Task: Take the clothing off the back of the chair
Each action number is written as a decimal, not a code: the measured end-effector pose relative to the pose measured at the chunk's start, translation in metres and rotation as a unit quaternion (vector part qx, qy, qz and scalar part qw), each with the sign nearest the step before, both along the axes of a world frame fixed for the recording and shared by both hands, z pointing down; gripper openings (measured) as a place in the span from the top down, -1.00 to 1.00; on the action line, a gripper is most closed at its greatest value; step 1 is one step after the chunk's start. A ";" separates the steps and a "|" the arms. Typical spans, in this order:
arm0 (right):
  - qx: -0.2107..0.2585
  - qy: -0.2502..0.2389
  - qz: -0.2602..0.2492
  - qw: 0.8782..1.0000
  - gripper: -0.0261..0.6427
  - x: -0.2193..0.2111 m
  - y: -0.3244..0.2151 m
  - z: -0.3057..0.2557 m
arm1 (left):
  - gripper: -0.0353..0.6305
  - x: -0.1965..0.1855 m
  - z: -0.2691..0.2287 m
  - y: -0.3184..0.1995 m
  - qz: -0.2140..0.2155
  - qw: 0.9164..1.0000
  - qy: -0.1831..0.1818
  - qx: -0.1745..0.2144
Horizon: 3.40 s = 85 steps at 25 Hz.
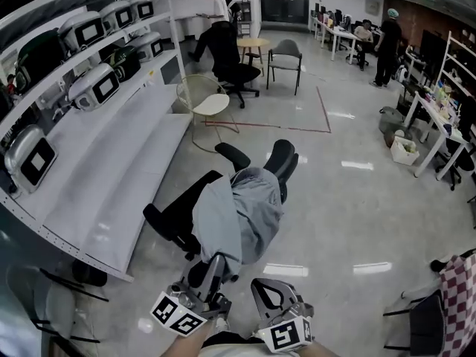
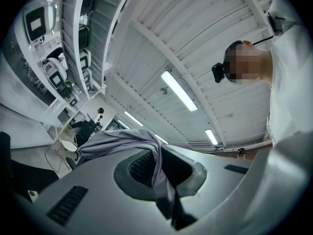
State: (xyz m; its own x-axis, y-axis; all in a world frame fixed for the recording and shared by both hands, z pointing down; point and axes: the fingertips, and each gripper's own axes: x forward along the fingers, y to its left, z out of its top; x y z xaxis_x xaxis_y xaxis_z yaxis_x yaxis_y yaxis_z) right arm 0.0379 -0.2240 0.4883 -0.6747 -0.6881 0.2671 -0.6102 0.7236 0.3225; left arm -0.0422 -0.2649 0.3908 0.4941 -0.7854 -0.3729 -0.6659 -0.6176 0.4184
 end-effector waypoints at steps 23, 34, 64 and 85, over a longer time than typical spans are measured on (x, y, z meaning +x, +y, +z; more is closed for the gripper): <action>-0.015 0.016 0.001 1.000 0.87 -0.056 0.101 0.009 | 0.81 -0.053 -0.007 0.121 0.029 0.998 0.058 0.023; -0.012 0.036 0.025 0.999 0.87 -0.094 0.169 0.010 | 0.81 -0.076 0.013 0.191 0.089 0.993 0.075 -0.006; -0.013 0.024 -0.007 1.000 0.87 -0.059 0.280 0.006 | 0.81 -0.039 0.022 0.312 0.058 0.995 0.080 -0.026; 0.005 0.025 0.033 0.999 0.87 -0.073 0.271 -0.013 | 0.81 -0.058 0.016 0.309 0.085 0.994 0.068 -0.025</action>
State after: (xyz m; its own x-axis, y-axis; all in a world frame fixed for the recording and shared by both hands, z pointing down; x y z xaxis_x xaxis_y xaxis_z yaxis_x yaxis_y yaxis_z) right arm -0.0353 0.0469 0.4752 -0.6136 -0.7338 0.2916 -0.6402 0.6785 0.3602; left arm -0.1006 0.0439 0.4070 0.5689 -0.7144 -0.4075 -0.4888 -0.6922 0.5310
